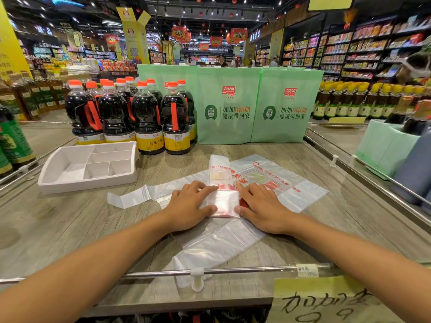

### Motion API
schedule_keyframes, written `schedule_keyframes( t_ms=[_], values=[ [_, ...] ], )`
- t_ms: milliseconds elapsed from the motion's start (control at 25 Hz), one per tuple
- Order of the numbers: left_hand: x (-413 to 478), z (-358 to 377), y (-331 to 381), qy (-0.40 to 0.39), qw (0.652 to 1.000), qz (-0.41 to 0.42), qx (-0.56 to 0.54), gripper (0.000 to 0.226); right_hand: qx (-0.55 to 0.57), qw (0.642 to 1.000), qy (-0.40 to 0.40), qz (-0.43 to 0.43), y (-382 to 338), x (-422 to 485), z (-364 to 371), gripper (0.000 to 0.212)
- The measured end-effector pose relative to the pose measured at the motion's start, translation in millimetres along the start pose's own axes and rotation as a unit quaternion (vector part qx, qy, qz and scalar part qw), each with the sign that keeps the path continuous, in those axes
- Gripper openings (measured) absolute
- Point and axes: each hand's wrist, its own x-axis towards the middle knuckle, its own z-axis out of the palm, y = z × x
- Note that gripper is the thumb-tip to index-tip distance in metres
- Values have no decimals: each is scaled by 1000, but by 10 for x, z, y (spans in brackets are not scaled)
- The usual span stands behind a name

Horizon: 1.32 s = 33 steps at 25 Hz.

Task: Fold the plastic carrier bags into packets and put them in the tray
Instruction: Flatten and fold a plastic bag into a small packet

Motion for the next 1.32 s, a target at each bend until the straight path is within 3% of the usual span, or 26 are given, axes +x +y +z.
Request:
schedule_keyframes(
  t_ms=[240,480,760,1040,1320],
  values=[
    [-61,-8,1,-59,994,12,91,59,-11,1000,-26,0,29,-16,-12,76],
    [-53,-10,-18,-123,987,17,102,64,-33,998,-57,11,67,-11,5,86],
    [-56,-46,-36,-140,986,14,84,69,2,997,25,-75,49,-35,-18,70],
    [-26,-66,-38,-173,981,7,84,71,-11,995,-82,-55,19,-52,-41,63],
    [10,-134,-50,-215,973,2,83,74,-15,994,-97,-50,34,-43,-52,65]
  ],
)
